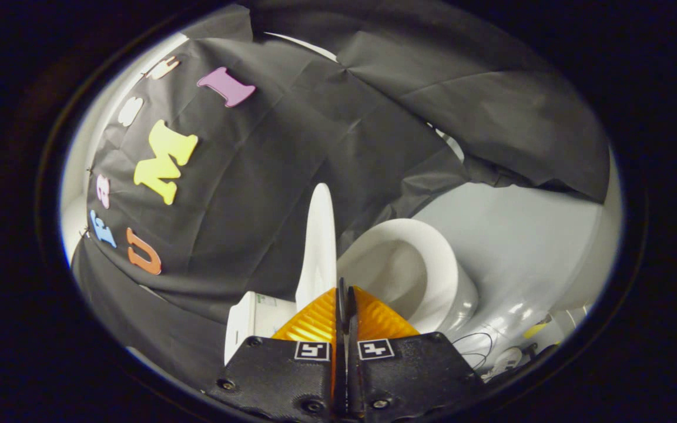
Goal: Open the toilet lid.
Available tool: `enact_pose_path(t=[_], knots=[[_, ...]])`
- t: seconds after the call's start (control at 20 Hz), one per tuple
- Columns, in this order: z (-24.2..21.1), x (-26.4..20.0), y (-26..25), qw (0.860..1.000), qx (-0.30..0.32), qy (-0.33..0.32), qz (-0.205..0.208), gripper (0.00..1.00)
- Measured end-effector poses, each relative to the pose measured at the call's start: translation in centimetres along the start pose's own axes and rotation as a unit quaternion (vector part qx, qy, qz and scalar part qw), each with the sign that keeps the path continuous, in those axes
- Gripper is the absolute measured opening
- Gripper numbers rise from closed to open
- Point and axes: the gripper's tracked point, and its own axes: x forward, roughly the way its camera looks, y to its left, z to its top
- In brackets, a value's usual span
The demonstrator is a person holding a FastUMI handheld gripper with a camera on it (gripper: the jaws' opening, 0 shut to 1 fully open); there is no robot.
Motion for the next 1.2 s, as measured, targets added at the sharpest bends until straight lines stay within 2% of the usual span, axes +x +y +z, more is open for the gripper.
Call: enact_pose_path(t=[0.45,1.2], knots=[[-0.4,-1.0,4.8,0.999,-0.042,-0.017,-0.011,0.05],[-2.8,-2.1,13.3,0.994,-0.109,-0.016,0.024,0.08]])
